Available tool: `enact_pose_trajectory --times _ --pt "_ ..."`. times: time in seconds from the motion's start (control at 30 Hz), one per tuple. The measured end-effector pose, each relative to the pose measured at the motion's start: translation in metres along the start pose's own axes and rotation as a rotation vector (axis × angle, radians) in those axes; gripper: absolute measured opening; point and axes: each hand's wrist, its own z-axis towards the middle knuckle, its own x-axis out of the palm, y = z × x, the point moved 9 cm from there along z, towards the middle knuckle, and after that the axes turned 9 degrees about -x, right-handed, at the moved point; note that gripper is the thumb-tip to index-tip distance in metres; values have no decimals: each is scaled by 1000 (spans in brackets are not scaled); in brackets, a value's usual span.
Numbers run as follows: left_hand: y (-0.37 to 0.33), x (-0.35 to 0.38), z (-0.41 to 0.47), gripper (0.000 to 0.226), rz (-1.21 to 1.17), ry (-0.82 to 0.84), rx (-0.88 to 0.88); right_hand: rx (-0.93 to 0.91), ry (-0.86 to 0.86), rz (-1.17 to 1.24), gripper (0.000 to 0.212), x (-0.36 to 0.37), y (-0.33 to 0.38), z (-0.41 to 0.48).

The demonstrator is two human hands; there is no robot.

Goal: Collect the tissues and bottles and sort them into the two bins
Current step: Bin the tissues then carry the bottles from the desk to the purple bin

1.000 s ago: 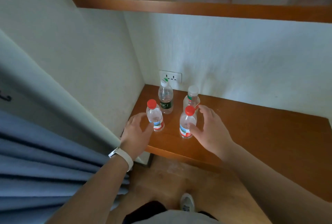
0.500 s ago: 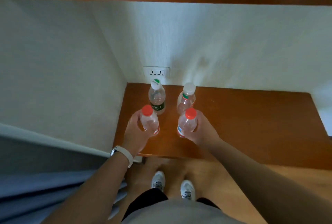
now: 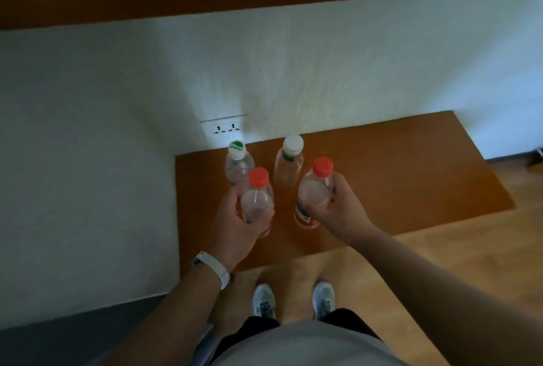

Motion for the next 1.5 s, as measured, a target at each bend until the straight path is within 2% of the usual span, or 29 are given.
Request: enact_pose_trajectory --times 0.2,0.43,0.7,0.87,1.07,1.3,1.5 --pt "-33 49 3 54 17 135 76 21 -183 84 58 -56 -14 -31" --pt "-100 159 -13 53 107 265 238 34 -343 145 56 -147 -56 -78" --pt "-171 329 -65 49 154 434 327 83 -557 167 60 -296 -137 -151" --pt "-208 449 -111 50 185 555 378 112 -718 206 51 -388 -189 -218" --pt "-239 567 -166 54 196 716 432 194 -866 239 52 -473 -252 -301" --pt "-268 665 -210 46 237 891 474 277 -1052 228 46 -536 -291 -370" --pt "-286 739 -211 43 275 950 541 402 -1137 255 57 -563 -339 -393"
